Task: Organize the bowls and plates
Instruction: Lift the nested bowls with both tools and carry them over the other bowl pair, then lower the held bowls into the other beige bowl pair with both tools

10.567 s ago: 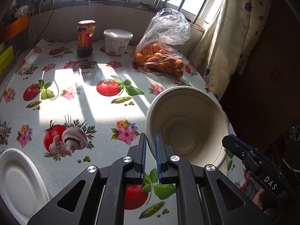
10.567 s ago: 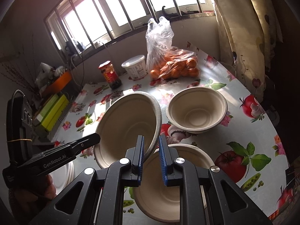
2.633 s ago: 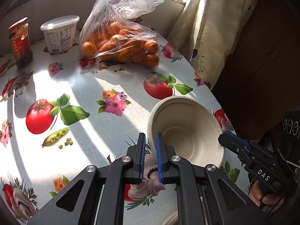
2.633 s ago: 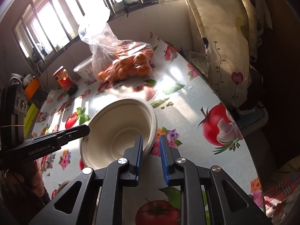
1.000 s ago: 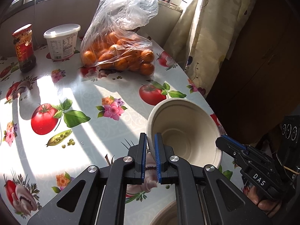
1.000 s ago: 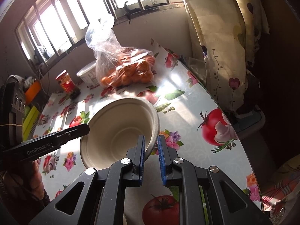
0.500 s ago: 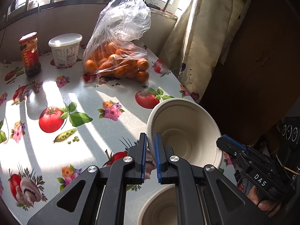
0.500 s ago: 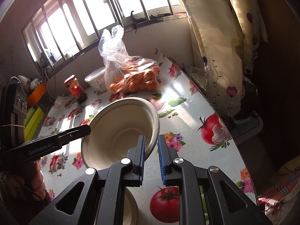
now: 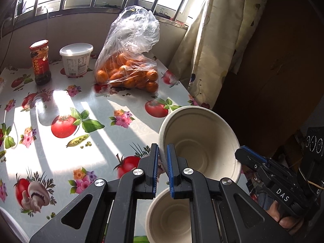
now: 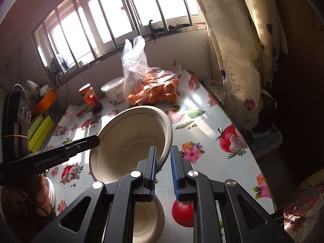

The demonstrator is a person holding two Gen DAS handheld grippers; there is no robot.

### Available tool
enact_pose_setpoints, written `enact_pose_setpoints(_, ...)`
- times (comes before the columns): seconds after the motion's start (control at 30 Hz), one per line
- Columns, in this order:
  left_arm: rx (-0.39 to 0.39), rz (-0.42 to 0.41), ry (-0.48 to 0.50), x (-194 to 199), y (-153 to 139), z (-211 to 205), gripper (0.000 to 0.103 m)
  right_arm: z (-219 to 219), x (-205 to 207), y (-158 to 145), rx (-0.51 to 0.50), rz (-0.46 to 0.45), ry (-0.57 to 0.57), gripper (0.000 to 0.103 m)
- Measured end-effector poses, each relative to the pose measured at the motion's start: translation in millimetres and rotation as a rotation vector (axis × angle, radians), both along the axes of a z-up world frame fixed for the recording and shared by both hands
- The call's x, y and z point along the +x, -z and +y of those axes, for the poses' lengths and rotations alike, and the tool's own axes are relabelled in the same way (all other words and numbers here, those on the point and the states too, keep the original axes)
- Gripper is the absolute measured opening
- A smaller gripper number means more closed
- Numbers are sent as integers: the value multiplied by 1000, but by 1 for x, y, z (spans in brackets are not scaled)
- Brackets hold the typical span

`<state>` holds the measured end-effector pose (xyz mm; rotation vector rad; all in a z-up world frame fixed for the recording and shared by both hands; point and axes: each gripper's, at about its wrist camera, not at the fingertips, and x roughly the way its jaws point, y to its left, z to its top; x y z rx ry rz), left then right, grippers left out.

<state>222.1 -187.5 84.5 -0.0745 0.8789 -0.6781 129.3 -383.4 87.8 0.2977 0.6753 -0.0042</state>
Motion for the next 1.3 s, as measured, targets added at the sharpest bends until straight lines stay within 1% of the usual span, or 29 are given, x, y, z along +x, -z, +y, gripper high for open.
enact_pose_setpoints(0.27, -11, -7, -13, -14, -4, 15, 9, 13, -14, -2, 0, -9, -10, 14)
enact_pose_setpoints(0.57, -16, 2, -26, -28, -2, 29, 9, 26, -27, 0, 9, -9, -22, 14)
enact_pose_setpoints(0.97, -25, 13, -17, -52, 5, 38, 9, 32, -50, 8, 27, 0, -12, 14)
enact_pose_setpoints(1.3, -15, 43, -11, -62, 18, 39, 9, 32, -63, 18, 53, 11, 1, 14)
